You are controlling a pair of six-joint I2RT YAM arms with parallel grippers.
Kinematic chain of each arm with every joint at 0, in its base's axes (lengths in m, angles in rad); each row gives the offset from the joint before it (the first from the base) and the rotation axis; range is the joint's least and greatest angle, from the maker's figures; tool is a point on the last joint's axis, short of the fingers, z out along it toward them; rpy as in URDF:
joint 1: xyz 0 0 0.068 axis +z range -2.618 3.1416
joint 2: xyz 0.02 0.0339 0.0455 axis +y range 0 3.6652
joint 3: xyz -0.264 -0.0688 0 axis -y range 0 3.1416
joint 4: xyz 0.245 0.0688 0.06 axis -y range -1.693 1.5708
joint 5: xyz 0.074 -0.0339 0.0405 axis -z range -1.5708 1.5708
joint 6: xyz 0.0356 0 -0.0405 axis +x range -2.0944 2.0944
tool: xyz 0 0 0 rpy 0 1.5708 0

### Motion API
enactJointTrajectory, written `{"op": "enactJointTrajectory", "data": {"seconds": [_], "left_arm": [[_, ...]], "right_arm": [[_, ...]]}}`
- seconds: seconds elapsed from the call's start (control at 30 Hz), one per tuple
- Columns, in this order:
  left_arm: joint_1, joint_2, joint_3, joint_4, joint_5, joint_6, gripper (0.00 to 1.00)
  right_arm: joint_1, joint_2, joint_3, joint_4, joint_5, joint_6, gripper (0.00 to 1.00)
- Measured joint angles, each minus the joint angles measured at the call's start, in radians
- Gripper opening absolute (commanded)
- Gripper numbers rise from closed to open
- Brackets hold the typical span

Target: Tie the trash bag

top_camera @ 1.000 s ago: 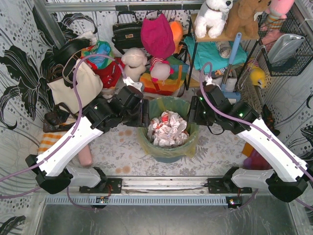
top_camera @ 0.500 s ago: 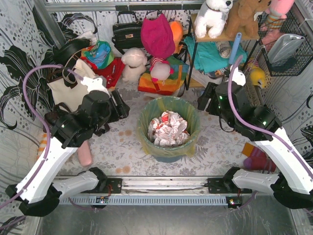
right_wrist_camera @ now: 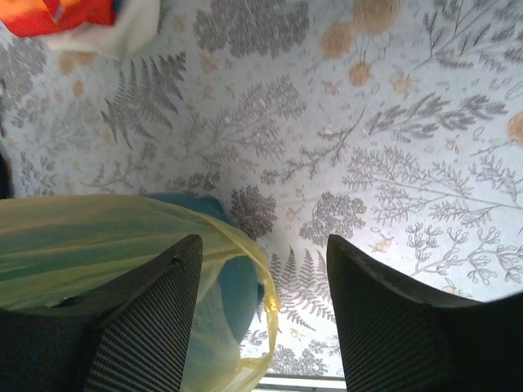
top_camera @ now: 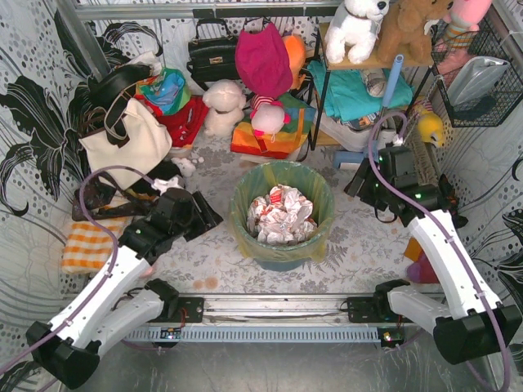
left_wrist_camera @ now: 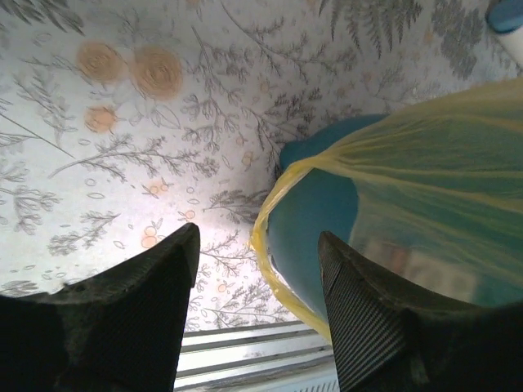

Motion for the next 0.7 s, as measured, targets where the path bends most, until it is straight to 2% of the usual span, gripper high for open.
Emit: {"op": "enactJointTrajectory", "data": {"seconds": [0.3,0.7], "left_arm": [[0.005,-0.031,-0.293,0.277,0.209,-0.047,0.67],[0.005,-0.005,-0.422,0.47,0.355,-0.045,0.64]], "right_arm": [[-0.027,-0.074,-0.227,0.101,-0.152,0.0,0.58],[-0.027,-0.109,-0.357,0.209,-0.282,0.038,0.56]]}}
